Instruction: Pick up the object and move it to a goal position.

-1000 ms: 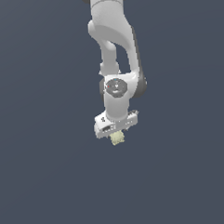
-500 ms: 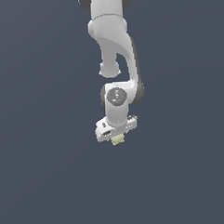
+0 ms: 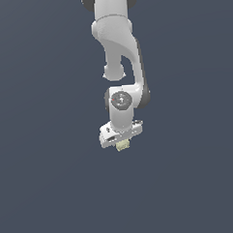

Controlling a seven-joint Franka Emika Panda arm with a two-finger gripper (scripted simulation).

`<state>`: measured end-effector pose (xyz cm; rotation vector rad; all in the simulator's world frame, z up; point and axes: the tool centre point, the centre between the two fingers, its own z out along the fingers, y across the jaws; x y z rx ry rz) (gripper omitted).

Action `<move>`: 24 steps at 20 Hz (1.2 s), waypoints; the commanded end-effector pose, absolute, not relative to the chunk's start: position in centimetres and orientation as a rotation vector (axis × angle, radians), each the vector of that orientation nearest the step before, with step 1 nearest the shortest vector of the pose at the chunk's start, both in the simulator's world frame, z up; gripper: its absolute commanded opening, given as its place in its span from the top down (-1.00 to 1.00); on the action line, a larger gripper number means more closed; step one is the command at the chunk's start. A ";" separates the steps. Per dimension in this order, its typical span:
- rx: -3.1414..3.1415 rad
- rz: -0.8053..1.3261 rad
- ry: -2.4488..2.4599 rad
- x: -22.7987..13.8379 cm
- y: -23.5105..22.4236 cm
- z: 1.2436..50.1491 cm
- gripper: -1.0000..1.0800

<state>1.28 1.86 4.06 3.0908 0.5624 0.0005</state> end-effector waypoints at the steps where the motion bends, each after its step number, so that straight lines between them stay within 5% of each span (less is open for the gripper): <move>1: 3.091 0.001 0.563 1.3 1.9 4.1 1.00; 12: 3.091 0.001 0.563 1.2 1.4 7.7 1.00; 24: 3.091 0.000 0.564 1.0 -0.1 19.9 1.00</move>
